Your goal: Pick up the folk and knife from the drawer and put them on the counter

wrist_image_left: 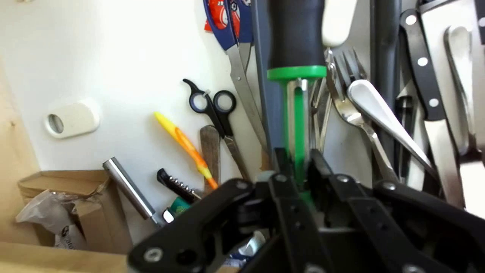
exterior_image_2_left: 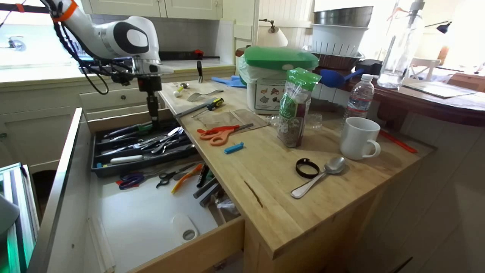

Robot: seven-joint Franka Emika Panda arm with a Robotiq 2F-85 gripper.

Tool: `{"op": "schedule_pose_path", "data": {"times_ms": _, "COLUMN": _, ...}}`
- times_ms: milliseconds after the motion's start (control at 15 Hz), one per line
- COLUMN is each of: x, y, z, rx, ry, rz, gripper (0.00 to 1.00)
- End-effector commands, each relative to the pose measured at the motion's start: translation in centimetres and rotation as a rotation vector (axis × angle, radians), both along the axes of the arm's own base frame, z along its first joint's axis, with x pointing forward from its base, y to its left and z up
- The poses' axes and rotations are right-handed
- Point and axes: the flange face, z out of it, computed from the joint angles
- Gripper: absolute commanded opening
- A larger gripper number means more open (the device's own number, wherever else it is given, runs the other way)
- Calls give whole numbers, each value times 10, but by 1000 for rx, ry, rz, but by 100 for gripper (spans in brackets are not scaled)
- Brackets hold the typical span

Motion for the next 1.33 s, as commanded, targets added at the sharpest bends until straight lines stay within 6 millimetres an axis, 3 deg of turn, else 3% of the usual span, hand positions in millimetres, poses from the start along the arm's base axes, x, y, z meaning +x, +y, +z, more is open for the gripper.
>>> {"op": "schedule_pose_path", "data": {"times_ms": 0, "x": -4, "y": -14, "z": 53, "rx": 62, "ry": -19, "rz": 36, "gripper": 4}}
{"op": "schedule_pose_path", "data": {"times_ms": 200, "x": 13, "y": -61, "z": 91, "rx": 42, "ry": -129, "rz": -152, "gripper": 4}}
{"op": "schedule_pose_path", "data": {"times_ms": 467, "x": 30, "y": -148, "z": 118, "rx": 66, "ry": -209, "rz": -349, "gripper": 4}}
{"op": "schedule_pose_path", "data": {"times_ms": 800, "x": 14, "y": -256, "z": 137, "rx": 160, "ry": -257, "rz": -601, "gripper": 4}}
{"op": "schedule_pose_path", "data": {"times_ms": 867, "x": 20, "y": -235, "z": 134, "rx": 107, "ry": -247, "rz": -531, "gripper": 17}}
{"op": "schedule_pose_path", "data": {"times_ms": 1000, "x": 12, "y": -262, "z": 136, "rx": 133, "ry": -253, "rz": -587, "gripper": 17}}
{"op": "schedule_pose_path", "data": {"times_ms": 1133, "x": 12, "y": -264, "z": 135, "rx": 138, "ry": -253, "rz": -594, "gripper": 17}}
{"op": "schedule_pose_path", "data": {"times_ms": 1200, "x": 14, "y": -264, "z": 131, "rx": 181, "ry": -239, "rz": -610, "gripper": 4}}
{"op": "schedule_pose_path", "data": {"times_ms": 1267, "x": 16, "y": -275, "z": 128, "rx": 169, "ry": -255, "rz": -660, "gripper": 4}}
